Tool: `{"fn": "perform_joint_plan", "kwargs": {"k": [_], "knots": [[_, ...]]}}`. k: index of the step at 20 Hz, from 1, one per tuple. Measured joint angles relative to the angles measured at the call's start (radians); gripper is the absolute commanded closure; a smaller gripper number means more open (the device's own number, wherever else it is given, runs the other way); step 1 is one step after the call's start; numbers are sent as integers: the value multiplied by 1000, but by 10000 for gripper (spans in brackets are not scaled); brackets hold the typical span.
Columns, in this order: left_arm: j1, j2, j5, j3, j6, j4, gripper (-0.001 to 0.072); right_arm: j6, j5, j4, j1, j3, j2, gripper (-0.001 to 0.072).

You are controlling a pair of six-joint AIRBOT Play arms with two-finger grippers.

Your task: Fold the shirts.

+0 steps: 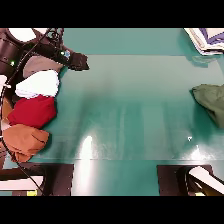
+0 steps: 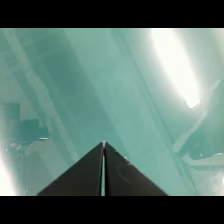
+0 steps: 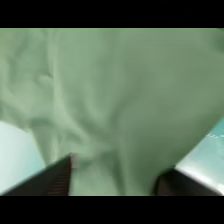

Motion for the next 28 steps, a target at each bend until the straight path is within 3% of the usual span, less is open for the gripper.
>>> {"fn": "perform_joint_plan", "kwargs": {"k": [4,7,11,15,16,17,18,19,20,28], "knots": [[0,0,-5,0,0,0,684,-16,137,-217,-5,100,8,153],[0,0,-7,0,0,0,684,-21,208,-270,3,198,10,161],[0,0,-8,0,0,0,684,-23,261,-110,128,286,10,162],[0,0,-1,0,0,0,683,-25,264,14,386,318,8,166],[0,0,4,0,0,0,683,-25,253,32,463,322,8,246],[0,0,9,0,0,0,683,-25,242,42,537,324,8,437],[0,0,13,0,0,0,683,-25,227,50,602,326,8,557],[0,0,16,0,0,0,683,-29,212,58,668,327,8,653],[0,0,19,0,0,0,683,-35,200,61,723,328,8,694],[0,0,27,0,0,0,683,-81,154,76,940,330,8,694]]}}
